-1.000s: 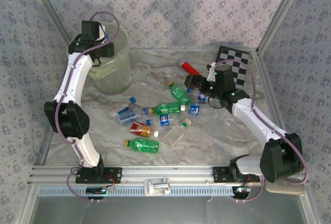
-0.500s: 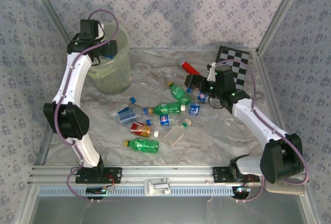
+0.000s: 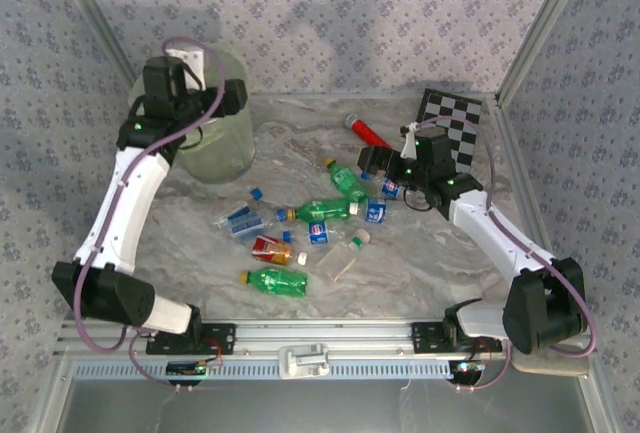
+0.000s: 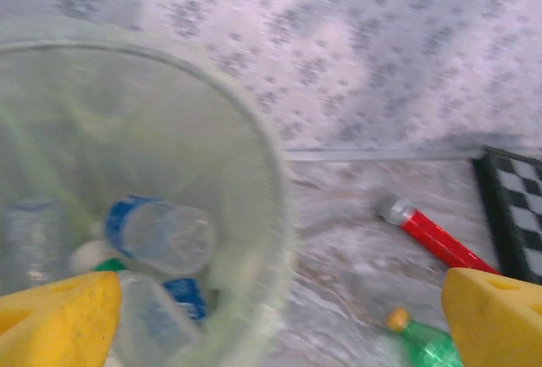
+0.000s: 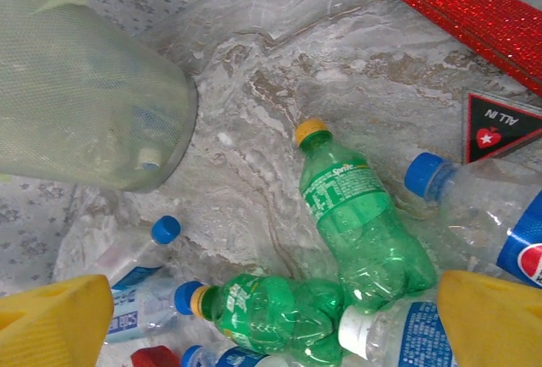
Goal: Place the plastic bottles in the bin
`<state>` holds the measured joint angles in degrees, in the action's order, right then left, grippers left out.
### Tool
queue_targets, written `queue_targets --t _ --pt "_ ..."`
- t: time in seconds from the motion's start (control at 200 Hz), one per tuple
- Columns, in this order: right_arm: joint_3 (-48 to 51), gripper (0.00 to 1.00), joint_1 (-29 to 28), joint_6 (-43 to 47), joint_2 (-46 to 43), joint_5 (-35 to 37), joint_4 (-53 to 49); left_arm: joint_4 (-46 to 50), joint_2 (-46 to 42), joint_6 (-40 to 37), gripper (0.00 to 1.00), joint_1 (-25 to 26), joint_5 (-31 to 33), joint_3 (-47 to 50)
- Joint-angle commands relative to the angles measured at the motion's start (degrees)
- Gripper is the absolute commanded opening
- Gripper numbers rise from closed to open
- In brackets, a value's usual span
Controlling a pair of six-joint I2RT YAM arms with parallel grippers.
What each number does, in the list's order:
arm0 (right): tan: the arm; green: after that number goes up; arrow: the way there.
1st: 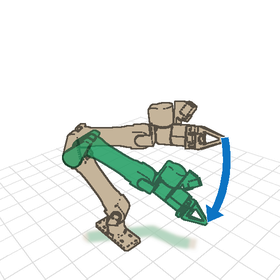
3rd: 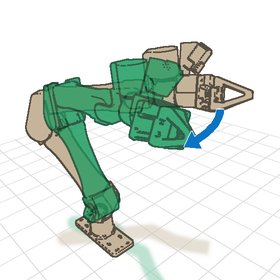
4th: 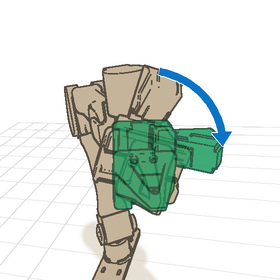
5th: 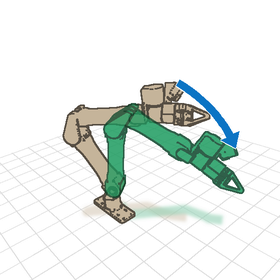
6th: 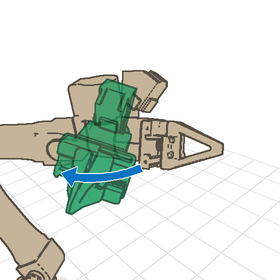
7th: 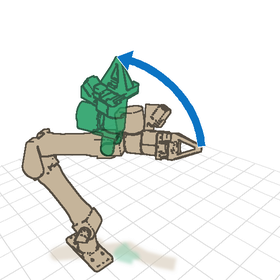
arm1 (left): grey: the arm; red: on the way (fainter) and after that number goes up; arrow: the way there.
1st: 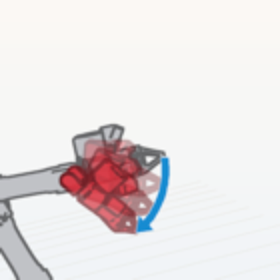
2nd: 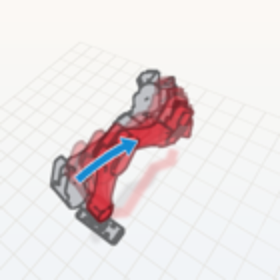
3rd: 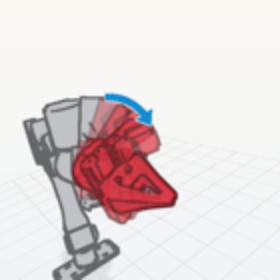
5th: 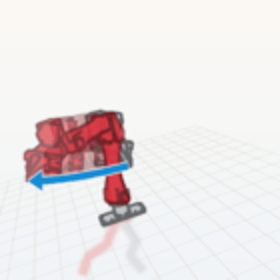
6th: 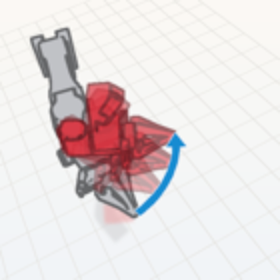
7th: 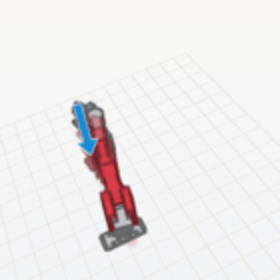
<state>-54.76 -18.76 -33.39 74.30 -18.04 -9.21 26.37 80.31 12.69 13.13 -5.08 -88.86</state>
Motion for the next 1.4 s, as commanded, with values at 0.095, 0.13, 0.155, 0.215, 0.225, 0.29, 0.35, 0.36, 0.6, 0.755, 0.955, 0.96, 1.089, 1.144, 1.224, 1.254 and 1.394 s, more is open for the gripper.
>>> queue_targets --t 0.095,0.13,0.155,0.215,0.225,0.29,0.35,0.36,0.6,0.755,0.955,0.96,1.089,1.144,1.224,1.254,1.394 --pt "-6.42 1.00 0.13 6.92 3.84 5.07 -8.19 -14.23 -6.51 6.76 0.98 7.47 -2.47 13.05" --pt "-7.71 1.00 0.18 8.54 4.72 5.85 -9.59 -16.10 -7.06 7.86 0.98 8.68 -2.27 15.30" --pt "-8.63 1.00 0.20 9.77 5.33 6.48 -10.53 -17.47 -7.41 9.16 0.98 9.55 -1.82 16.82" --pt "-10.81 1.00 0.18 12.61 7.01 8.22 -12.95 -21.41 -7.78 11.89 0.98 11.26 -1.77 20.51" --pt "-11.24 1.00 0.19 13.05 7.33 8.62 -13.44 -22.01 -7.73 12.33 0.98 11.58 -1.71 21.21" --pt "-14.67 1.00 0.13 15.69 9.54 10.66 -16.87 -25.65 -7.72 14.54 0.98 13.31 -1.36 24.86" --pt "-17.79 1.00 0.09 18.17 11.73 12.12 -20.56 -26.33 -7.64 15.37 0.98 14.80 0.52 26.87" --pt "-18.26 1.00 0.10 18.77 12.11 12.28 -20.97 -26.34 -7.63 15.46 0.98 14.99 0.93 27.18" --pt "-26.34 1.00 -0.18 29.17 21.61 14.50 -34.02 -28.12 -8.46 16.98 0.98 18.68 7.19 33.40" --pt "-26.94 1.00 -2.42 31.89 24.01 16.07 -37.09 -29.31 -7.69 18.81 0.98 19.01 8.41 35.75" --pt "-26.61 0.94 -6.43 30.49 26.77 17.36 -37.93 -29.14 -4.18 19.56 0.98 18.99 7.27 34.67" --pt "-26.58 0.94 -6.53 30.40 26.86 17.53 -38.00 -29.12 -4.06 19.56 0.98 19.01 7.23 34.60" --pt "-26.08 0.92 -8.34 30.55 28.29 19.31 -39.05 -29.53 -2.73 19.99 0.98 19.13 6.66 34.06" --pt "-25.82 0.91 -8.78 30.66 28.53 20.01 -39.30 -29.62 -2.66 20.09 0.98 19.07 6.58 34.10" --pt "-25.04 0.91 -9.08 30.72 28.70 20.70 -39.49 -29.71 -2.54 20.25 0.98 19.13 6.66 34.28" --pt "-24.75 0.91 -9.14 30.80 28.71 20.69 -39.49 -29.71 -2.49 20.34 0.98 19.14 6.66 34.36" --pt "-23.92 0.91 -10.10 30.85 29.23 21.36 -39.49 -29.71 -2.06 20.88 0.98 19.23 6.49 34.39"
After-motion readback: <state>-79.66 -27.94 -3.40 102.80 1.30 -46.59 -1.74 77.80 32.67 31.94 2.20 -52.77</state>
